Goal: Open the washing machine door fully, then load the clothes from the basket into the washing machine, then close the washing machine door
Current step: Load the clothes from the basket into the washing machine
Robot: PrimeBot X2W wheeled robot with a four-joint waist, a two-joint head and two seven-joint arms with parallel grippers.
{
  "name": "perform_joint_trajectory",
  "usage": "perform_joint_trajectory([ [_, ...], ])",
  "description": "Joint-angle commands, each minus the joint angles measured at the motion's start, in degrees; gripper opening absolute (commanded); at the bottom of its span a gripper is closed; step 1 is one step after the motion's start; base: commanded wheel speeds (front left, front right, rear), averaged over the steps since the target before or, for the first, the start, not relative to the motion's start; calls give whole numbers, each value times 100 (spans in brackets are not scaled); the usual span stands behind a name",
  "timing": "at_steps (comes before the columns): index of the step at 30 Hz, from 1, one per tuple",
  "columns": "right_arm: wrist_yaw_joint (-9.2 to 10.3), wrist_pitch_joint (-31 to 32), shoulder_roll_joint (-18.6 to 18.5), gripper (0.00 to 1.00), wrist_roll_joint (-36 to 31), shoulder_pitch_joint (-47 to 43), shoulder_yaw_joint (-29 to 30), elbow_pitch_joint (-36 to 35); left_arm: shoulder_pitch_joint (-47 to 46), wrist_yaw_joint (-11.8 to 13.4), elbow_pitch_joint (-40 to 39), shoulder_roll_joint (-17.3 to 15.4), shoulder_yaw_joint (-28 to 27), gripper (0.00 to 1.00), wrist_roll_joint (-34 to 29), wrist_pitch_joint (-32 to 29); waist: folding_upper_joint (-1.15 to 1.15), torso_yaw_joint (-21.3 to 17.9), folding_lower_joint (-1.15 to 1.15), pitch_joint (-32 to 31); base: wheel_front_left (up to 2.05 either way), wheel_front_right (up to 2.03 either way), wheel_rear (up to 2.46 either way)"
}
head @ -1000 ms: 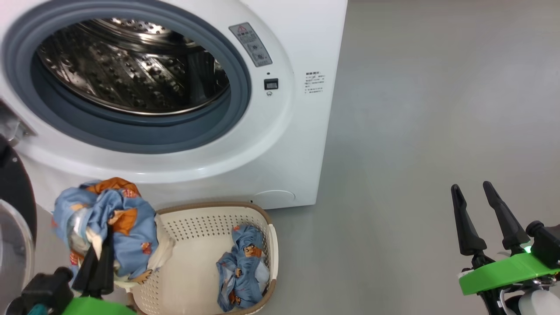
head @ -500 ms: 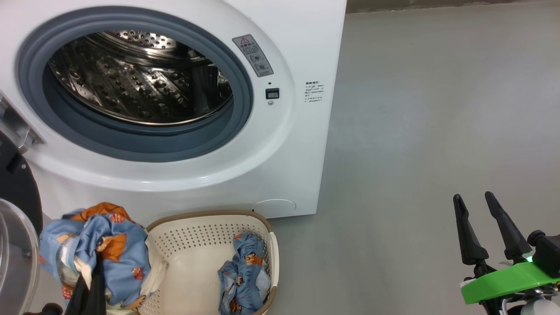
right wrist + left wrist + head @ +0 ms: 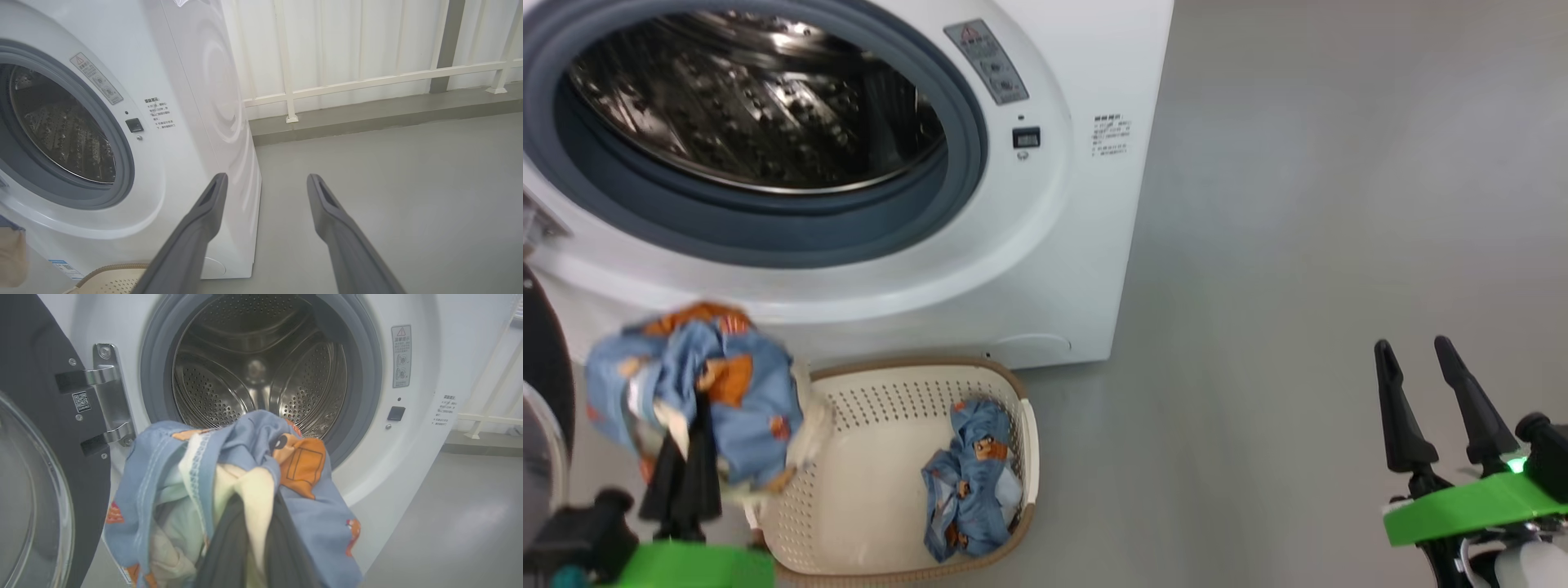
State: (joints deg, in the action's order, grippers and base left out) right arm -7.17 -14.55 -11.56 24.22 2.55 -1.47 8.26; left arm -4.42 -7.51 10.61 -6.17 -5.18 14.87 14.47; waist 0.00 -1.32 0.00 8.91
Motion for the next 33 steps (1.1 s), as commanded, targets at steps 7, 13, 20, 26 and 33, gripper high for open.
perform_joint_trajectory([
  [7,-32,-45,26,100,-51,516,-96,-232,-1209,3,168,-218,-186,0,2,52,0,-119,0,804,0,0,0],
  [13,-32,-45,126,100,-75,868,-143,-273,-2354,3,440,-428,-334,0,35,52,0,-263,0,1361,0,0,0],
  [20,-32,-45,256,100,-93,1259,-200,-324,-3682,3,1190,-752,-417,0,108,52,0,-532,0,1902,0,0,0],
  [26,-32,-45,361,100,-98,1473,-263,-331,-4830,3,2035,-1069,-243,0,297,52,0,-761,0,2218,0,0,0],
  [33,-32,-45,444,100,-88,1585,-398,-344,-5881,3,2786,-1336,68,0,313,52,0,-1005,0,2414,0,0,0],
])
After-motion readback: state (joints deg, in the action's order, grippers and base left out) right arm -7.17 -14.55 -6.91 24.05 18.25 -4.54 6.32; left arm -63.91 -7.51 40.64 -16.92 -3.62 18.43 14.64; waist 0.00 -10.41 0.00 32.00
